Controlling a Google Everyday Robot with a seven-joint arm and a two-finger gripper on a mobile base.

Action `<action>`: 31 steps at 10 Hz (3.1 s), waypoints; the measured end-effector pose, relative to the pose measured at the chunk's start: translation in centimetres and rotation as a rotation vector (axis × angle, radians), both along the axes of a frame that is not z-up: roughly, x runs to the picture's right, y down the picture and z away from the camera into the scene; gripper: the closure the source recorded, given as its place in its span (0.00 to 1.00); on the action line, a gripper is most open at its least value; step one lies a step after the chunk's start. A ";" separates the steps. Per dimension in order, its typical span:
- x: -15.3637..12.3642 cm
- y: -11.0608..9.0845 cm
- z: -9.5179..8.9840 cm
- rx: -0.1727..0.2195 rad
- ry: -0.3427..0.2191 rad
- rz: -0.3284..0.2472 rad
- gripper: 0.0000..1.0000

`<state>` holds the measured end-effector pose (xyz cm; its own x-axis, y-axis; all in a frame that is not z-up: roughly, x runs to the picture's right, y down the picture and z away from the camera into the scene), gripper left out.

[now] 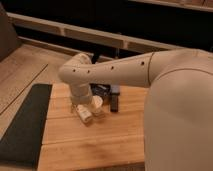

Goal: Push the ceramic bowl across the table

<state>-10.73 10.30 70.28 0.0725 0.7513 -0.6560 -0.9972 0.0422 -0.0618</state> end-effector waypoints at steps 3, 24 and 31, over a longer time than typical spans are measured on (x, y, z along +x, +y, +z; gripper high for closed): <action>0.0 0.0 0.0 0.000 0.000 0.000 0.35; 3.4 -6.3 1.4 0.235 -0.016 -0.212 0.35; 5.2 -13.2 0.8 0.530 -0.250 -0.133 0.35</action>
<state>-5.55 -2.90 71.06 0.2916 0.9455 -0.1451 -0.9394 0.2545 -0.2299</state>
